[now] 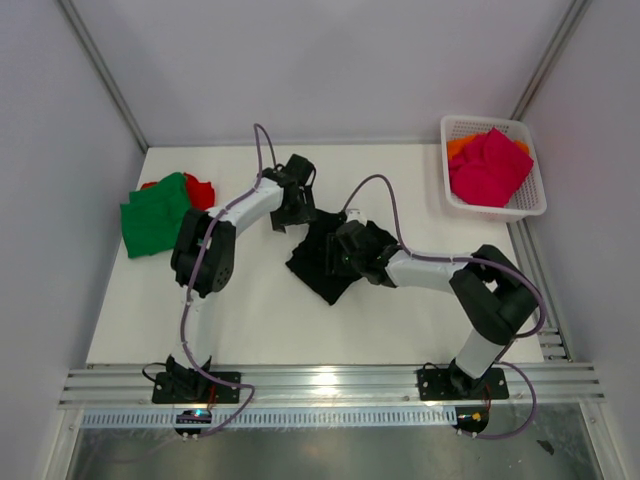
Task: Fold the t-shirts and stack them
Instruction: Fold the long partially folded tshirt into a neat square
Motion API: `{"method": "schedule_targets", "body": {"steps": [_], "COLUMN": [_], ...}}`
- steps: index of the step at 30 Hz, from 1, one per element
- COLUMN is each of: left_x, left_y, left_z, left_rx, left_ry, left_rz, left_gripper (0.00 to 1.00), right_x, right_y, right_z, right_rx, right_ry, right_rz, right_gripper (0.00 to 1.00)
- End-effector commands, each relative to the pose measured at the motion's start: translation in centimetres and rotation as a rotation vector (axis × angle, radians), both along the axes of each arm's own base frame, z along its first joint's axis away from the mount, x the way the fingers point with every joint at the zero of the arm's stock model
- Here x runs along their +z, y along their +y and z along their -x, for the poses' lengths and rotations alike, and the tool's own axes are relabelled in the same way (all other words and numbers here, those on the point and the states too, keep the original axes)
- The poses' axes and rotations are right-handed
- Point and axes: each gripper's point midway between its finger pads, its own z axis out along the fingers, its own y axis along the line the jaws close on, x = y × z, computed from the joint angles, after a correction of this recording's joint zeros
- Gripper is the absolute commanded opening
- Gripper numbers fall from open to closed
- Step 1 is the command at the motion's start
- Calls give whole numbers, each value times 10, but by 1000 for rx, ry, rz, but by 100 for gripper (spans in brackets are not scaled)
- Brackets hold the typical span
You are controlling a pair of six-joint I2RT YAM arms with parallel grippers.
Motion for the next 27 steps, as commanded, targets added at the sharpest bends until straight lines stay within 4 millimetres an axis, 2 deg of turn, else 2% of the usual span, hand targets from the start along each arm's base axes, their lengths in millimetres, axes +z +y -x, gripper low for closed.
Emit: {"method": "schedule_targets", "body": {"steps": [1,5,8,11,17,20,27], "left_x": [8,12,26,49,79,87,88], "left_y": [4,-2,-11,-20,-25,-25,-17], "left_z": [3,5,3,-2,-5,-7,-5], "left_rx": [-17,-31,-45,-54,-64,-60,-61], "left_ry": [-12,-14,-37,-75,-114,-133,-137], "left_rz": [-25,14,64,118,156,160,120], "left_gripper": [73,73,73,73,73,73,73], "right_x": [6,6,5,3,3,3,5], "right_y": [17,24,28,30,36,38,42], "right_z": [-3,-4,-3,-2,-2,-4,-7], "right_rx": [1,14,20,22,31,37,45], "right_ry": [-14,-16,-18,-13,-11,-12,-21], "right_rz": [-29,-23,-20,-19,-19,-17,-13], "right_gripper": [54,54,54,54,54,54,54]}}
